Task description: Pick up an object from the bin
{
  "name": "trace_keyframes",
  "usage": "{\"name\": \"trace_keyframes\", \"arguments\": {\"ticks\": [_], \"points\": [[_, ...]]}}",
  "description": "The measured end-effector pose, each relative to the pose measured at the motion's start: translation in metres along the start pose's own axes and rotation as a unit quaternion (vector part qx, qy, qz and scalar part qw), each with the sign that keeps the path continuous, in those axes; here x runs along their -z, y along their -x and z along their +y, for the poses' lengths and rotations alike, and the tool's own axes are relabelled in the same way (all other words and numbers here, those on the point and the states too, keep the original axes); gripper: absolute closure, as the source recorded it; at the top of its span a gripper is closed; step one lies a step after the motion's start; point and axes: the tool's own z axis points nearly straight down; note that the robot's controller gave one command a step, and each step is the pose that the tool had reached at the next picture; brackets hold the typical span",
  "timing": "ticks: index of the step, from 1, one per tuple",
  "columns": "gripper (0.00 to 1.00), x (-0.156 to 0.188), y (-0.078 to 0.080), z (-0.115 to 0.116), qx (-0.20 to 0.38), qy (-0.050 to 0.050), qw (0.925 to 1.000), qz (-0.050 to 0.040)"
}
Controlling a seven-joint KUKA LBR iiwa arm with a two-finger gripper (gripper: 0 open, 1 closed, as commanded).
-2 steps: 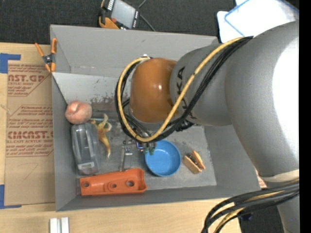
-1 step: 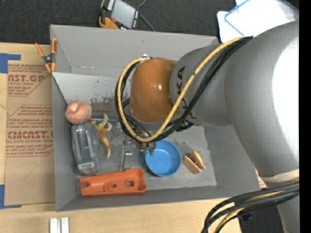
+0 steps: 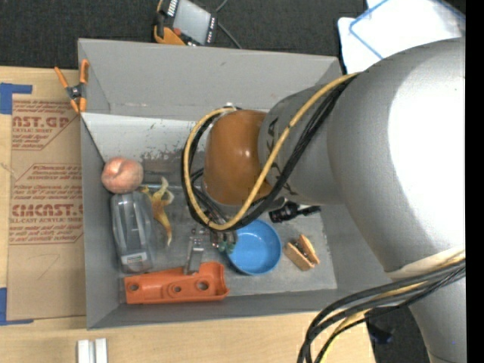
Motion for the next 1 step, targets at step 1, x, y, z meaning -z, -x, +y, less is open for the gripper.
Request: {"name": "trace_keyframes", "arguments": {"ticks": [1], "points": [[0.00,0.0009,-0.0385,-0.0124,0.056,-0.001,0.9984,0.0002]]}}
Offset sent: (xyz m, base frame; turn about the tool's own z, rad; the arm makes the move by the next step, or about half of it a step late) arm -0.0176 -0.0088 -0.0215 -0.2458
